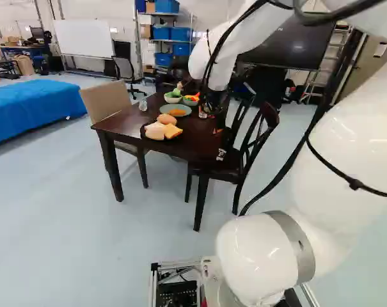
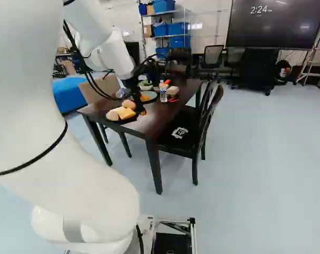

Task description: Move the croissant to the empty plate

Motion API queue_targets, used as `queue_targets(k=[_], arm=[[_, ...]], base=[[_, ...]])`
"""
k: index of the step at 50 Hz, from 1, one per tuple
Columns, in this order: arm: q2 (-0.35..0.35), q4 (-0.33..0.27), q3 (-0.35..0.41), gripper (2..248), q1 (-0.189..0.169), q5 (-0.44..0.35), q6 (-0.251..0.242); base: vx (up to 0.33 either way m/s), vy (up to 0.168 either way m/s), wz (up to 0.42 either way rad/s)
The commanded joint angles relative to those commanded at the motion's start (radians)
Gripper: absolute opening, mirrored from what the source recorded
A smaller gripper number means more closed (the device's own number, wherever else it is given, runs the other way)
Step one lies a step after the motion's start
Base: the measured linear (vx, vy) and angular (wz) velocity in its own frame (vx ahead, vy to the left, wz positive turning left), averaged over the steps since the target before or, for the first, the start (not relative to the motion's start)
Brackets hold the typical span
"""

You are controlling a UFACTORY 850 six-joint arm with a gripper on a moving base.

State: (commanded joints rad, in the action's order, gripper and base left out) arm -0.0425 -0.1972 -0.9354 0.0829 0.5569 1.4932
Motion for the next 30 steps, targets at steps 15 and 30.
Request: queue_targets(k=[15,30], arm=[[-0.001,0.001,0.003,247,0.000,-0.005,-0.005],[-0.005,0.004,0.019,247,-0.002,-0.032,-0.034]], base=[[0.011,0.002,-0.001],[0.000,0.000,0.000]])
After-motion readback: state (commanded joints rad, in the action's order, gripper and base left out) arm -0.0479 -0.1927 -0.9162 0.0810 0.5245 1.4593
